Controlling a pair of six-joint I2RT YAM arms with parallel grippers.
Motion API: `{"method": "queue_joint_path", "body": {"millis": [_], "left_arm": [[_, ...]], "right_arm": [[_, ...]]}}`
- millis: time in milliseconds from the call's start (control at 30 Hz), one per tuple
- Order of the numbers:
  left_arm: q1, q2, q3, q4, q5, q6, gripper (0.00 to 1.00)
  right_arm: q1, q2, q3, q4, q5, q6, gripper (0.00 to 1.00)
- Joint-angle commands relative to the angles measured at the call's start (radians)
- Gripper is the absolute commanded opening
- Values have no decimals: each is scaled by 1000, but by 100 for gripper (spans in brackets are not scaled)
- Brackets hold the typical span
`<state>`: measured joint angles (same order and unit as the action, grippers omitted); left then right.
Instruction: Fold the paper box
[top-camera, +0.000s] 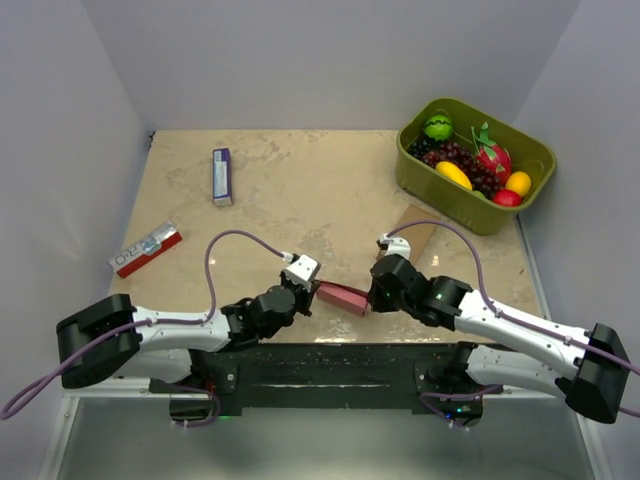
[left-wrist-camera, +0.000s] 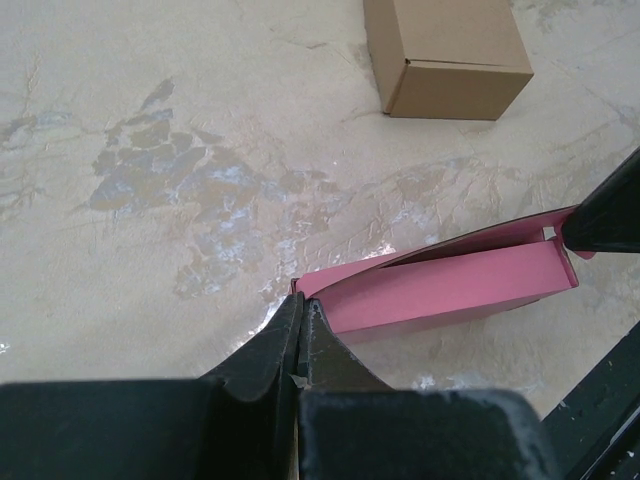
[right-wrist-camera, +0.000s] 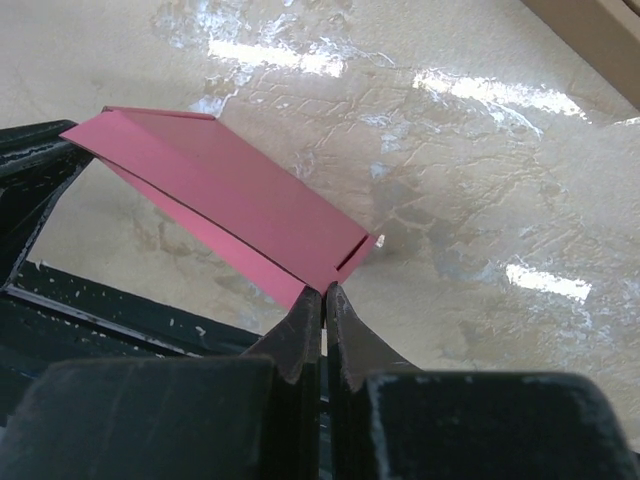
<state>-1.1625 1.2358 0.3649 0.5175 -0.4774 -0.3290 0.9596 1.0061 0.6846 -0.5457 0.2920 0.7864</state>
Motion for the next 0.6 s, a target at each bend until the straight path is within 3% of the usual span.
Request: {"method": "queue_joint_path", "body": {"millis": [0, 567], "left_arm": [[-31, 54, -15, -180, 54, 18, 0], [-72, 83, 8, -169, 40, 15, 0]], "right_arm": [[-10, -30, -13, 98, -2, 86, 0], [-2, -14, -25, 182, 84, 217, 0]]}}
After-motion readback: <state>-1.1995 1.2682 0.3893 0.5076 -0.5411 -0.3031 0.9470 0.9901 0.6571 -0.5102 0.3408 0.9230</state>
